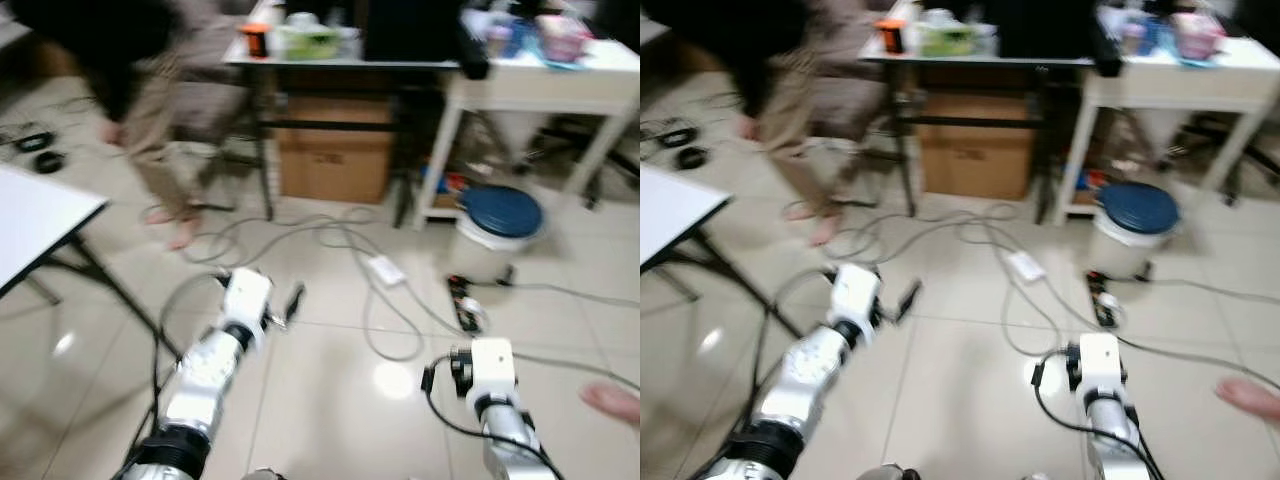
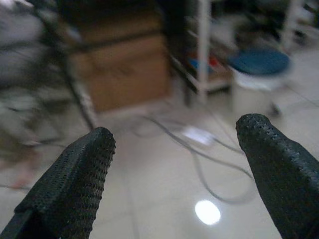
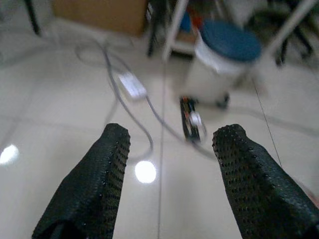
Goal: Picking trash to rubbish bin
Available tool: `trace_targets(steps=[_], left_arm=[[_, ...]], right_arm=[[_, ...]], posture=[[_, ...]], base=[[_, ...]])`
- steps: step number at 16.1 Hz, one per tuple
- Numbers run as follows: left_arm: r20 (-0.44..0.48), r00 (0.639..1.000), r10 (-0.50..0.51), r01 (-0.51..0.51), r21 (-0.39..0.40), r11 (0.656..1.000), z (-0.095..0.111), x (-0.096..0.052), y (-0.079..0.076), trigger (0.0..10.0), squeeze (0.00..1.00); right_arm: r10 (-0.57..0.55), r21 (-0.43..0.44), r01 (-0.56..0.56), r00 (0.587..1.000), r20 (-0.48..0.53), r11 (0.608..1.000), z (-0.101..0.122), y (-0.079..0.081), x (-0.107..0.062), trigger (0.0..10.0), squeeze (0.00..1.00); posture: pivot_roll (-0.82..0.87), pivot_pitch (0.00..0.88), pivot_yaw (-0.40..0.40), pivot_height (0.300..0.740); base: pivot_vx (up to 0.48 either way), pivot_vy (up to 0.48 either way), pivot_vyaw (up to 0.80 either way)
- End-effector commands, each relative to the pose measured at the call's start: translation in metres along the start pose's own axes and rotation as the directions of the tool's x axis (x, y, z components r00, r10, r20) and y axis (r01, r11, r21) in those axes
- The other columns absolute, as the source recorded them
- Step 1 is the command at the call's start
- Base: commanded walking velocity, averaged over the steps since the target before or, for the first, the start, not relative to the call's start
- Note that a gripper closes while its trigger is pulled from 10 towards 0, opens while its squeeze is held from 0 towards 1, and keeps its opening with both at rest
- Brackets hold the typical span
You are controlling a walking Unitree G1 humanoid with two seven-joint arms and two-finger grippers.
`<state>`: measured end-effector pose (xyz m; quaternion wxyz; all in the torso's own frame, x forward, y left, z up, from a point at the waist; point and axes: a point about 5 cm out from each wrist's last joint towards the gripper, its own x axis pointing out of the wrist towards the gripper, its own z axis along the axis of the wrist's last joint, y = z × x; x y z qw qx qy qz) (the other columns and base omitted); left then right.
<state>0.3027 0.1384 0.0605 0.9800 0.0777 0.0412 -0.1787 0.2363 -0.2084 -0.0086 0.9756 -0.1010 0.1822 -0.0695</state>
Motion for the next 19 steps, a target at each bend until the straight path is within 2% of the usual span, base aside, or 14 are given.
trace_targets(steps=[1,2,4,7,11,19], left_arm=[[0.025,0.999,0.030,-0.030,0.002,1.000,0.004,-0.003,0.004,10.0,0.00],[0.064,0.996,0.061,-0.061,-0.001,0.998,0.013,-0.007,0.010,10.0,0.00],[0.104,0.991,0.084,-0.084,-0.002,0.996,0.022,-0.014,0.014,10.0,0.00],[0.159,0.982,0.104,-0.105,0.001,0.994,0.037,-0.032,0.018,10.0,0.00],[0.134,0.985,0.109,-0.115,0.038,0.993,0.036,-0.045,0.020,10.0,0.00],[0.086,0.981,0.174,-0.177,0.036,0.984,0.041,-0.045,0.021,10.0,0.00]], right_arm=[[0.005,0.008,-0.006,0.999,0.034,1.000,0.010,0.002,0.000,10.0,0.00],[-0.002,0.034,-0.002,0.995,0.099,0.999,0.028,0.001,0.000,10.0,0.00],[-0.009,0.058,0.000,0.986,0.165,0.998,0.048,0.000,-0.004,10.0,0.00],[-0.032,0.106,0.001,0.956,0.292,0.994,0.091,-0.003,-0.023,10.0,0.00],[-0.043,0.104,0.010,0.945,0.324,0.995,0.107,-0.007,-0.041,10.0,0.00],[-0.021,0.113,-0.013,0.956,0.294,0.994,0.118,0.002,-0.042,10.0,0.00]], posture=[[-0.09,0.072,0.044,0.740],[-0.09,0.078,0.045,0.740],[-0.08,0.085,0.048,0.740],[-0.08,0.091,0.058,0.740],[-0.08,0.096,0.064,0.740],[-0.08,0.101,0.062,0.740]], base=[[0.000,0.000,0.74],[0.000,0.000,0.74],[0.000,0.000,0.74],[0.000,0.000,0.74],[0.000,0.000,0.74],[0.000,0.000,0.73]])
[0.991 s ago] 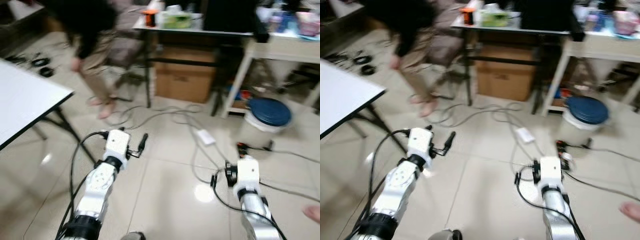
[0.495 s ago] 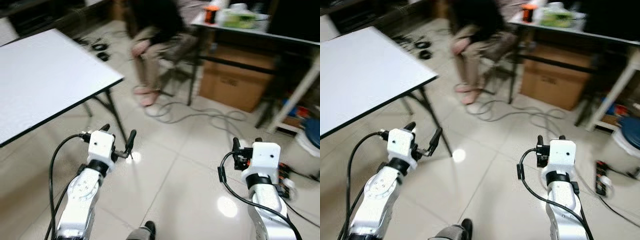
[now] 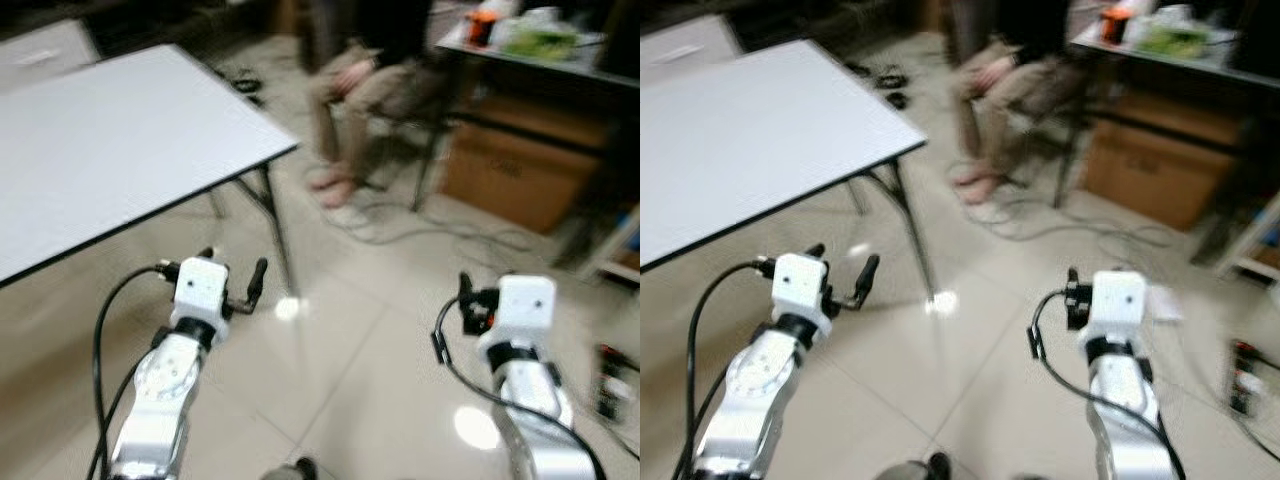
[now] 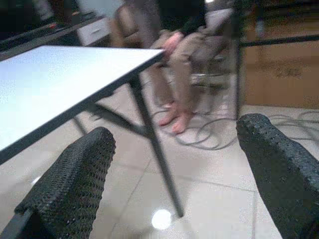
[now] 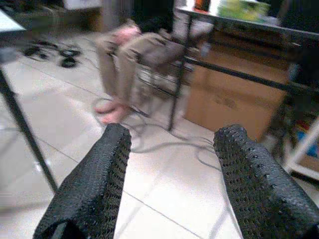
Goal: Picking trash to rubbish bin
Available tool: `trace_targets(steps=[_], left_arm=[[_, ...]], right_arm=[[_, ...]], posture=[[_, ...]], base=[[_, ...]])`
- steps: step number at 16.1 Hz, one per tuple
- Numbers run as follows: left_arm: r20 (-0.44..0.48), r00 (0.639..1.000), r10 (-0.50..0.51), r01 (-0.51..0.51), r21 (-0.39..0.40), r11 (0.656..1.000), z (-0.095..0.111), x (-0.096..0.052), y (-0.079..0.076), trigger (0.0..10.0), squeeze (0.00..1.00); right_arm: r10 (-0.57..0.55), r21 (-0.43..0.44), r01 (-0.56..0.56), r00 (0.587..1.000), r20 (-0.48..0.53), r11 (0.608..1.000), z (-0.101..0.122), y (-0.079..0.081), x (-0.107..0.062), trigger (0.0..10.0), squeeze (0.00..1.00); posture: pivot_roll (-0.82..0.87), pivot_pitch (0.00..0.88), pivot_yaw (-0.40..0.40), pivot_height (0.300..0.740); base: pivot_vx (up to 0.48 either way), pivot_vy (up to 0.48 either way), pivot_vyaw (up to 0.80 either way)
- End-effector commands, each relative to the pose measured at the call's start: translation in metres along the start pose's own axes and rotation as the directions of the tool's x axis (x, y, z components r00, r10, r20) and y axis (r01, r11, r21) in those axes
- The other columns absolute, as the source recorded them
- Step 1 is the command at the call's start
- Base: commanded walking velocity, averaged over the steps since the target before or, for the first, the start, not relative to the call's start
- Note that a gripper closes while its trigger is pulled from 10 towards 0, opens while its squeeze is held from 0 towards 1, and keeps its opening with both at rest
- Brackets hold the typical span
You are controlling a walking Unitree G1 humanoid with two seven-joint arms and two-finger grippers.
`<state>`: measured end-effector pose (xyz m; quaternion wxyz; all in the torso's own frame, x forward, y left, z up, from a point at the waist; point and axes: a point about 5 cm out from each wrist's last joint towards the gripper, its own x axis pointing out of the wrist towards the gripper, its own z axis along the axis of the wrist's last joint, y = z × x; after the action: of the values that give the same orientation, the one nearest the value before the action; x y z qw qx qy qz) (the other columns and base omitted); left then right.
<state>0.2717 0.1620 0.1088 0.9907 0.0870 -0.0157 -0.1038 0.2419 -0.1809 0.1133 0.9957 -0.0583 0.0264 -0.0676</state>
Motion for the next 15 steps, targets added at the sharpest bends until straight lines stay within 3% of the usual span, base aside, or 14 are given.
trace_targets(steps=[1,7,10,15], left_arm=[[-0.024,1.000,0.020,-0.020,0.013,1.000,-0.0015,-0.0015,0.0029,10.0,0.00],[-0.049,0.998,0.026,-0.026,0.002,1.000,-0.0041,0.0003,0.0019,10.0,0.00],[-0.060,0.998,0.023,-0.023,-0.001,1.000,-0.0063,0.0035,0.0014,10.0,0.00],[-0.066,0.998,0.005,-0.005,0.001,1.000,-0.0085,0.0056,0.0000,10.0,0.00]], right_arm=[[0.010,0.012,-0.010,1.000,-0.011,1.000,0.0011,0.0043,-0.0001,10.0,0.00],[0.016,0.021,-0.015,1.000,-0.018,1.000,0.0025,0.0059,0.0015,10.0,0.00],[0.006,0.039,-0.006,1.000,-0.016,0.999,0.0030,0.0069,0.0018,10.0,0.00],[-0.001,0.050,0.001,1.000,-0.011,0.999,0.0042,0.0060,0.0040,10.0,0.00]], posture=[[-0.08,0.096,0.060,0.740],[-0.08,0.095,0.057,0.740],[-0.08,0.086,0.062,0.740],[-0.09,0.075,0.061,0.740]], base=[[0.000,0.000,0.73],[0.000,0.000,0.66],[0.000,0.000,0.00],[0.000,0.361,0.00]])
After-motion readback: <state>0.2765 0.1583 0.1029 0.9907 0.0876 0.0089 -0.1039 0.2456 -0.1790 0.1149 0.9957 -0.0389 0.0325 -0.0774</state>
